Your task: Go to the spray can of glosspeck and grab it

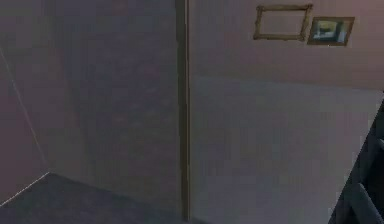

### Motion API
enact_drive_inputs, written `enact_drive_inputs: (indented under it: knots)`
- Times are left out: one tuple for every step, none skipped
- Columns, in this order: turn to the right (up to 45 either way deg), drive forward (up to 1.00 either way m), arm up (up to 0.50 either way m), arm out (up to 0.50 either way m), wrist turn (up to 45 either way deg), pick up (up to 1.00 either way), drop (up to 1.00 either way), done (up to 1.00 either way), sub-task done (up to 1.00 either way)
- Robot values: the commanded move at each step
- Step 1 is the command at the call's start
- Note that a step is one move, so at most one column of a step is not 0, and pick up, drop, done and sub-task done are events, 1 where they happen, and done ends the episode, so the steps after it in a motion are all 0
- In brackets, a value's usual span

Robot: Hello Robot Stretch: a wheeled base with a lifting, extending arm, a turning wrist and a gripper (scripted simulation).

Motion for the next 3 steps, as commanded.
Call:
enact_drive_inputs:
  knots:
    - [24.0,0.0,0.0,0.0,0.0,0.0,0.0,0.0,0.0]
    - [0.0,1.0,0.0,0.0,0.0,0.0,0.0,0.0,0.0]
    - [6.0,0.0,0.0,0.0,0.0,0.0,0.0,0.0,0.0]
